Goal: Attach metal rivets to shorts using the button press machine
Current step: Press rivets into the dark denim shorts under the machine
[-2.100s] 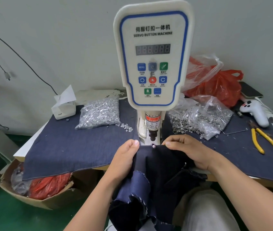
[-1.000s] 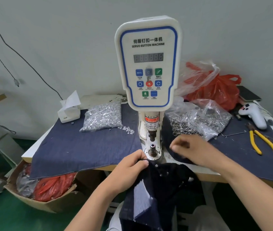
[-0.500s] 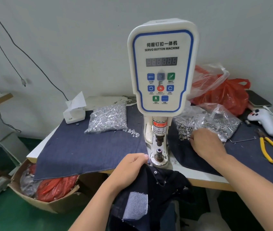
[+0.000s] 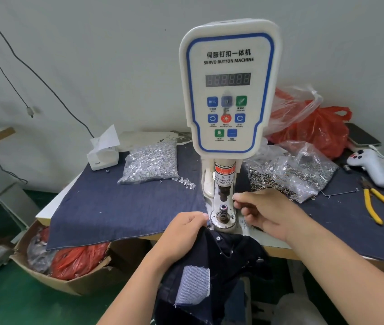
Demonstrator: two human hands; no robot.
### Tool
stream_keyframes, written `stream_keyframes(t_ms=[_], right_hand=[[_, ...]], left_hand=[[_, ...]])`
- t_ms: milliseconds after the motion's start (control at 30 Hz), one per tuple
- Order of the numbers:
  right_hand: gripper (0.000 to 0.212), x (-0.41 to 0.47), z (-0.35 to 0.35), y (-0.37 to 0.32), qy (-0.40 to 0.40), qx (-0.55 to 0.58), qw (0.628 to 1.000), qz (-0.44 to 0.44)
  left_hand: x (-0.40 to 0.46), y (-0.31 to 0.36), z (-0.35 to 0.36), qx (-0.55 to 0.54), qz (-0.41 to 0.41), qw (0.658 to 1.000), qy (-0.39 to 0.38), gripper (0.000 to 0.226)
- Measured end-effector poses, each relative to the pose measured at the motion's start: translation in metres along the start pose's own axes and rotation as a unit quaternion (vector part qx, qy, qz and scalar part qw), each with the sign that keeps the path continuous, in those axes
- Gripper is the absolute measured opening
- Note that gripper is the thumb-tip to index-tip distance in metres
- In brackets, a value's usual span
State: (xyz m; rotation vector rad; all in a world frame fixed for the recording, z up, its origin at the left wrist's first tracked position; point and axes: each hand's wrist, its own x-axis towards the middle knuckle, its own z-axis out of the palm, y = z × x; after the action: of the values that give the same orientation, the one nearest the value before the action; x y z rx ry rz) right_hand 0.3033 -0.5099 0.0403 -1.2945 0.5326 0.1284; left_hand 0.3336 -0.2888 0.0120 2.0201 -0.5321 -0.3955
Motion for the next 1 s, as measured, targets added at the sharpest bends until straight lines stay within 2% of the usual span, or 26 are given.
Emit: stream_keyframes(t_ms=[133,300,633,867,1000], right_hand=[[0.01,-0.006,0.01,0.003,-0.012,0.096,0.995,0.001],[0.006,-0.012,0.011,0.003,-0.045,0.163,0.986,0.005],[0.009,-0.017,0.023,0.007,-0.051,0.17,0.981,0.074],[0.01,-0.021,0.027,0.006,-0.037,0.16,0.982,0.089],[0.009,-0.024,0.03,0.006,-0.038,0.195,0.974,0.109]], left_hand=[[0.0,0.0,0.002,0.005,-0.001,1.0,0.004,0.044],[0.0,0.0,0.002,0.005,0.002,1.0,0.006,0.046],[-0.002,0.003,0.001,-0.003,0.005,1.0,0.006,0.036],[-0.003,0.003,0.001,-0.005,0.003,1.0,0.009,0.034],[-0.003,0.003,0.001,-0.009,0.004,1.0,0.007,0.034]])
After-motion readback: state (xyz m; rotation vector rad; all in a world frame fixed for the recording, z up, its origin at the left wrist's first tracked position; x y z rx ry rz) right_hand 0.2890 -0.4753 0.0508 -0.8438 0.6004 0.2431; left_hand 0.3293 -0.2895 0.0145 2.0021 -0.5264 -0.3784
